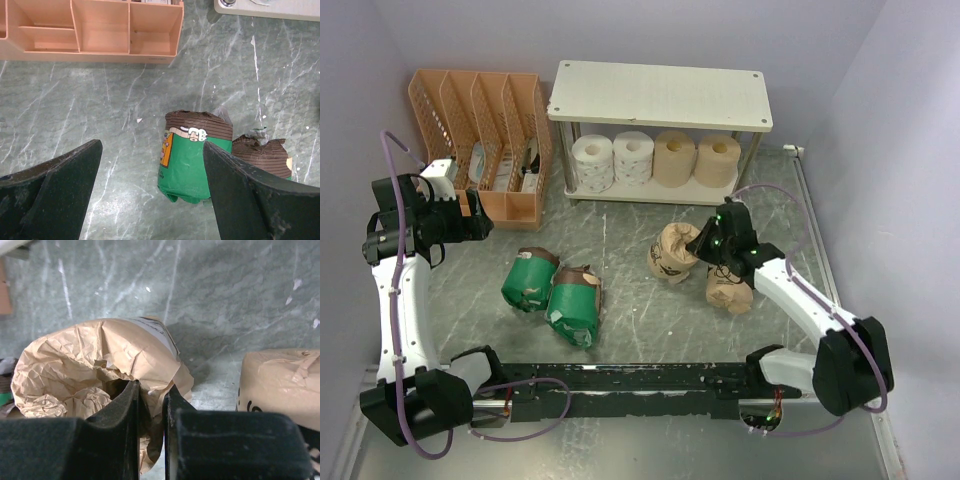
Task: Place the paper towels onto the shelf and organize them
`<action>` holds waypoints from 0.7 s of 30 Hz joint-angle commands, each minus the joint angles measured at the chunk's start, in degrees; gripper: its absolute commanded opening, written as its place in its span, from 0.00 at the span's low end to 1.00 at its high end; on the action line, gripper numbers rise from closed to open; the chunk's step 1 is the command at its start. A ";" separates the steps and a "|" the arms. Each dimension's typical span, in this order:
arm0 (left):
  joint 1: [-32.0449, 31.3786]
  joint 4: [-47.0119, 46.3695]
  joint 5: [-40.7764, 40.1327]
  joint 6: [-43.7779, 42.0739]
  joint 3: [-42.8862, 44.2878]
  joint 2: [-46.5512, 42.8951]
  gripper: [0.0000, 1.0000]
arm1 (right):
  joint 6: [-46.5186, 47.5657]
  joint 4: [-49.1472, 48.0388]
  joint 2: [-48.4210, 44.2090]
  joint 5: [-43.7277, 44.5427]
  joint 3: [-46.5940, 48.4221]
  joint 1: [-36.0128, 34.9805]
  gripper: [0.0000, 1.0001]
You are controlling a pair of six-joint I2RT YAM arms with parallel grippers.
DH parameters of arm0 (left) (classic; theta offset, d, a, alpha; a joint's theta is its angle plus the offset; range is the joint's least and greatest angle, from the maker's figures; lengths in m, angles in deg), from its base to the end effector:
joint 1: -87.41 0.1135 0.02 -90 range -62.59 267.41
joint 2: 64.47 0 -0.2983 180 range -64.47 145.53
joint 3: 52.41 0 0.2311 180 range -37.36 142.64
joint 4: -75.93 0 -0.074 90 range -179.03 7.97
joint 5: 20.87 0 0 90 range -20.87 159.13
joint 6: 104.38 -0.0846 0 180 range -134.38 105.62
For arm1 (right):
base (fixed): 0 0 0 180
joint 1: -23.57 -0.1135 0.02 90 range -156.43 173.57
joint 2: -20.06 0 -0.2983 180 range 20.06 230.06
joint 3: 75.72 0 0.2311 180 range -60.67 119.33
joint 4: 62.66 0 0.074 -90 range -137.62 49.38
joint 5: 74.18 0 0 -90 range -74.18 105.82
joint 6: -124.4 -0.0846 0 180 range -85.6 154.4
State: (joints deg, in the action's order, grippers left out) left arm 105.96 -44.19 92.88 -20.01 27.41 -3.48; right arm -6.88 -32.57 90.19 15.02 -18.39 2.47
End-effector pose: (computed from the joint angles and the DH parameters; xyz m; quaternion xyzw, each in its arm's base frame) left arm 0.2083 0.0340 0.3495 -0.0155 0.8946 -0.0982 0.4357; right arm 0.2423 0.0948 0.2349 0.1578 0.9030 0.2124 0.3385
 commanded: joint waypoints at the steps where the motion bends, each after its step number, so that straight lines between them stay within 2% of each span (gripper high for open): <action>1: 0.60 -1.19 -0.43 -0.17 0.70 -0.26 0.94 | -0.43 3.65 -6.06 0.99 8.15 0.14 0.00; 5: 0.53 -0.94 -0.01 -0.17 0.94 -0.03 0.93 | 4.91 14.03 -5.34 4.20 23.54 0.10 0.00; 11: 0.61 -0.63 0.30 -0.17 1.44 0.11 0.94 | 13.85 29.24 0.33 14.27 47.93 0.10 0.00; 16: 0.60 -0.52 0.81 -0.04 1.74 0.59 0.94 | 18.03 36.65 8.51 20.34 65.53 0.06 0.00; 21: 0.60 -0.25 1.46 -0.11 2.02 0.87 0.94 | 19.43 39.99 16.67 21.54 81.41 0.18 0.00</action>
State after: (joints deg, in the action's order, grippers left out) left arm 105.98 -44.14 92.88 -19.99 27.41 -2.71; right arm 9.84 1.53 101.68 33.21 52.86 2.52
